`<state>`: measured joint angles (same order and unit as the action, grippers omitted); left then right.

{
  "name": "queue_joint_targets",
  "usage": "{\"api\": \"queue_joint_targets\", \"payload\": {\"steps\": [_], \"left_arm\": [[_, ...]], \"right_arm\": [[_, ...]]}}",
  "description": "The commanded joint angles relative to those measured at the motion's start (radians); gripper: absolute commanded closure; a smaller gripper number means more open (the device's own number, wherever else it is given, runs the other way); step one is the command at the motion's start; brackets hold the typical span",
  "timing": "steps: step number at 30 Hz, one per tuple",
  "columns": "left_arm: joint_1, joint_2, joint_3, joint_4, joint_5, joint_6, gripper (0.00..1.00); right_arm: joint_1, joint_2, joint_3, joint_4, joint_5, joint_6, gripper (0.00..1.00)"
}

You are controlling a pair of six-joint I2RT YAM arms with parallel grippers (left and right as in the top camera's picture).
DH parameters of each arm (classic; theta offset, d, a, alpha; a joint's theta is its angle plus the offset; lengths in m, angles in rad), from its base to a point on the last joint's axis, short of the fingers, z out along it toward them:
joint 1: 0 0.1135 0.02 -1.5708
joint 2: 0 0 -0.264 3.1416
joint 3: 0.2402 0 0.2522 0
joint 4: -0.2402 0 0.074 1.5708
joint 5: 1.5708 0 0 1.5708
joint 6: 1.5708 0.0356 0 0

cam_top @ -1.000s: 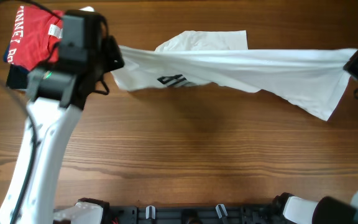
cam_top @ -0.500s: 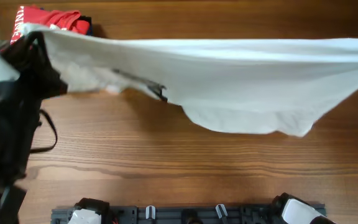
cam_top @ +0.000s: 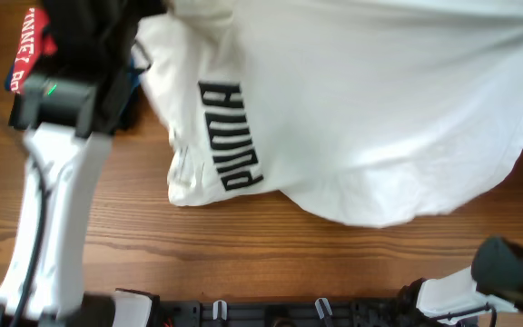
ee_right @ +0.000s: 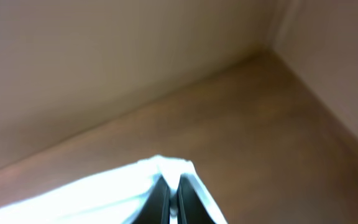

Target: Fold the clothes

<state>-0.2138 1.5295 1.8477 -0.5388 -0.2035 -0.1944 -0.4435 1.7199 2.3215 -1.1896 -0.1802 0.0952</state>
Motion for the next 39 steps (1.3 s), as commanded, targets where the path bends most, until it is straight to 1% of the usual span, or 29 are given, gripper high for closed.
{"api": "queue_joint_targets", "payload": {"steps": [1,3,5,11,17,23,26,29,34,39], "left_arm": [[0.04,0.092,0.01,0.224,-0.021,0.035,0.96],[0.054,0.107,0.016,0.343,0.015,0.06,0.96],[0.06,0.106,0.047,0.41,0.031,0.087,0.96],[0.061,0.107,0.225,0.372,0.032,0.161,0.96],[0.062,0.109,0.247,0.306,0.031,0.195,0.96],[0.085,0.143,0.247,0.113,0.031,0.194,0.96],[0.094,0.125,0.247,0.085,0.029,0.19,0.96],[0.09,0.063,0.247,0.068,0.027,0.187,0.96],[0.049,-0.095,0.247,-0.056,0.027,0.187,0.96],[0.002,-0.23,0.247,-0.126,0.028,0.187,0.96]], "right_arm": [[0.005,0.042,0.007,0.162,-0.058,-0.025,0.96],[0.013,0.042,0.01,0.249,-0.069,-0.024,0.96],[0.014,0.04,0.029,0.313,-0.077,-0.024,0.96],[0.014,0.038,0.074,0.374,-0.094,-0.017,0.96],[0.014,0.05,0.074,0.403,-0.094,-0.017,0.96],[0.014,0.072,0.072,0.313,-0.091,-0.044,0.96],[0.013,0.035,0.074,0.278,-0.09,-0.068,0.96],[0.013,-0.043,0.074,0.238,-0.09,-0.069,0.96],[0.013,-0.205,0.074,0.132,-0.071,-0.067,0.96],[0.013,-0.336,0.074,0.054,-0.052,-0.068,0.96]]}}
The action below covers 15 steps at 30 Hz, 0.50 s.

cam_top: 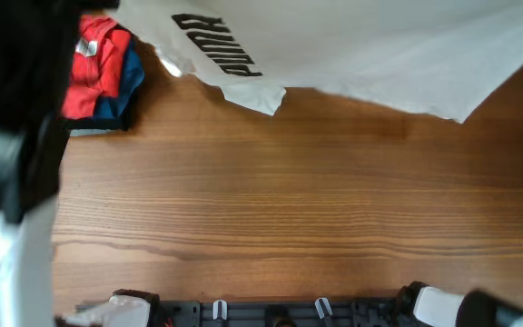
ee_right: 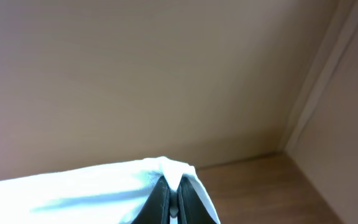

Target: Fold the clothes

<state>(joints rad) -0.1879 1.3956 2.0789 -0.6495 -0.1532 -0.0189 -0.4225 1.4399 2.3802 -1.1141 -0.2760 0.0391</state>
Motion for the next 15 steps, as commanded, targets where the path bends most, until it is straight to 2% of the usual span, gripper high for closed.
{"api": "queue_joint_targets", "payload": {"steps": [1,7,15], "left_arm": [[-0.031,-0.12,0.016,-0.019,-0.023,0.011,0.96],[-0.037,-0.194,0.016,0.008,-0.023,0.012,0.96],[-0.037,-0.071,0.016,0.163,-0.023,0.011,0.96]], "right_arm": [[-0.008,-0.078,0.015,-0.032,0.054,-0.012,0.96],[-0.008,-0.134,0.015,-0.039,0.128,-0.013,0.96],[-0.008,0.022,0.015,0.022,0.084,-0.01,0.95]]}}
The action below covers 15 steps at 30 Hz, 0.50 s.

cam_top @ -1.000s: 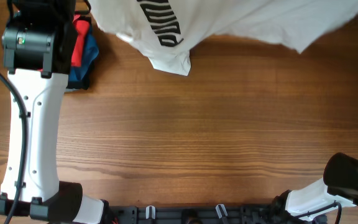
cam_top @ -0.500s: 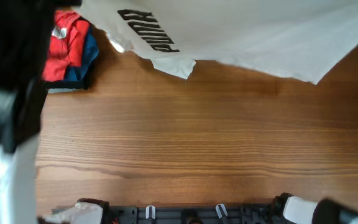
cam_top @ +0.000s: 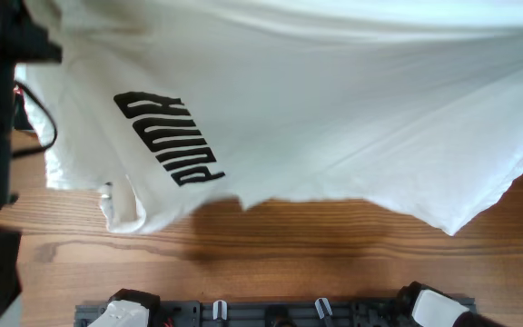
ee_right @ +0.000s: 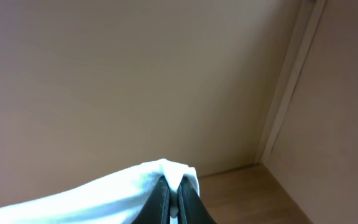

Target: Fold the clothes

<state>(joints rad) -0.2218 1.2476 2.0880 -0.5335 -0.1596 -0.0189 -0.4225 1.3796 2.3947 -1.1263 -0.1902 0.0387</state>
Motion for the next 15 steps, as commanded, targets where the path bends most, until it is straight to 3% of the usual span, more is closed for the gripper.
{"api": "queue_joint_targets", "payload": {"steps": [1,5,10,15], "left_arm": [[-0.003,0.104,0.007,0.063,-0.016,0.012,0.96],[0.003,0.252,0.007,0.187,-0.016,-0.035,0.96],[0.015,0.375,0.007,0.455,0.021,-0.114,0.96],[0.015,0.37,0.111,0.459,0.066,-0.115,0.96]], "right_arm": [[-0.008,0.106,0.001,0.051,-0.014,-0.009,0.96],[-0.008,0.23,0.001,0.168,-0.048,0.021,0.96],[-0.008,0.296,0.002,0.421,-0.16,0.098,0.96],[-0.008,0.282,0.107,0.486,-0.176,0.121,0.96]]}}
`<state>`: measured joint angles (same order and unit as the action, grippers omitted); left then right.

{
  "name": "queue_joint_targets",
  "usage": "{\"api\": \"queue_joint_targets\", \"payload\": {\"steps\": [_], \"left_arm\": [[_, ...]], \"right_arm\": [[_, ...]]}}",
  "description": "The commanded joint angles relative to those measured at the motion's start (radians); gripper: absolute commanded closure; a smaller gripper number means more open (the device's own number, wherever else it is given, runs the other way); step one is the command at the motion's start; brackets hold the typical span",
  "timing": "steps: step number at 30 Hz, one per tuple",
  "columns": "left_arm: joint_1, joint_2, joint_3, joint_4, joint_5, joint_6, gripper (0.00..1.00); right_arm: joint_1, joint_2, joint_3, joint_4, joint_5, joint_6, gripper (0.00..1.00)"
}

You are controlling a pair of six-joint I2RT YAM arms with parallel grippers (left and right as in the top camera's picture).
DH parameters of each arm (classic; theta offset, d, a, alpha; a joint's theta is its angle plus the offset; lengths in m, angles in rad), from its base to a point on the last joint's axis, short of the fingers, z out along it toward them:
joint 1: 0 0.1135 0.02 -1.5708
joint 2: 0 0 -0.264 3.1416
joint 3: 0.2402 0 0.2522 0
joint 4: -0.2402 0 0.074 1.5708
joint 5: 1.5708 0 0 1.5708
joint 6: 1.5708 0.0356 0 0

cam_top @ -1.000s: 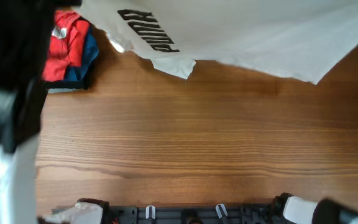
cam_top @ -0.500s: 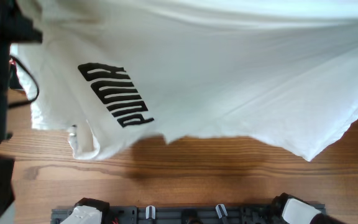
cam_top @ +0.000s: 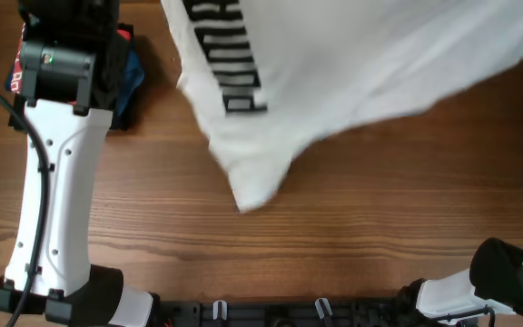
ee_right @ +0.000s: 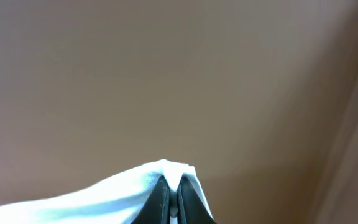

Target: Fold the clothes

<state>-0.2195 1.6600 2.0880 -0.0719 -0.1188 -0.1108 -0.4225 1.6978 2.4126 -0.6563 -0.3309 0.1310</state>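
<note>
A white shirt (cam_top: 352, 64) with black PUMA lettering (cam_top: 225, 54) hangs across the top right of the overhead view. One corner of it droops to the table's middle (cam_top: 252, 195). In the right wrist view my right gripper (ee_right: 172, 180) is shut on a pinched fold of the white shirt (ee_right: 104, 196), with a plain wall behind. My left arm (cam_top: 53, 182) stands along the left side; its gripper is beyond the top edge of the overhead view and does not show.
A folded red and blue pile of clothes (cam_top: 127, 68) lies at the far left, partly under the left arm. The wooden table (cam_top: 334, 254) shows bare below the shirt. My right arm's base (cam_top: 516, 272) sits at the bottom right corner.
The shirt was spread across the whole top of the overhead view; now it is bunched toward the right with one corner hanging low. The left arm and the red and blue pile show again.
The shirt first hung over the upper right with its lettering mid-left. Then it was high at the top edge, leaving most of the table bare. Then it spread wide over the view, and now gathers to the right. The right gripper stayed shut on it throughout.
</note>
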Motion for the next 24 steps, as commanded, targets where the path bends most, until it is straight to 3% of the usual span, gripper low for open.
{"api": "queue_joint_targets", "payload": {"steps": [1,8,19,24], "left_arm": [[0.013,-0.042,0.143,-0.031,0.026,-0.015,0.96],[0.015,-0.023,0.178,-0.233,0.025,0.028,0.96],[0.014,0.125,0.176,-0.974,0.026,0.024,0.96],[0.014,0.127,0.176,-1.144,0.027,-0.029,0.96]], "right_arm": [[-0.008,-0.035,0.11,0.011,-0.027,0.026,0.96],[-0.008,0.034,0.113,-0.099,-0.018,0.025,0.96],[-0.006,0.307,0.113,-0.629,-0.075,-0.158,0.96],[-0.006,0.317,0.114,-0.76,-0.123,-0.185,0.96]]}}
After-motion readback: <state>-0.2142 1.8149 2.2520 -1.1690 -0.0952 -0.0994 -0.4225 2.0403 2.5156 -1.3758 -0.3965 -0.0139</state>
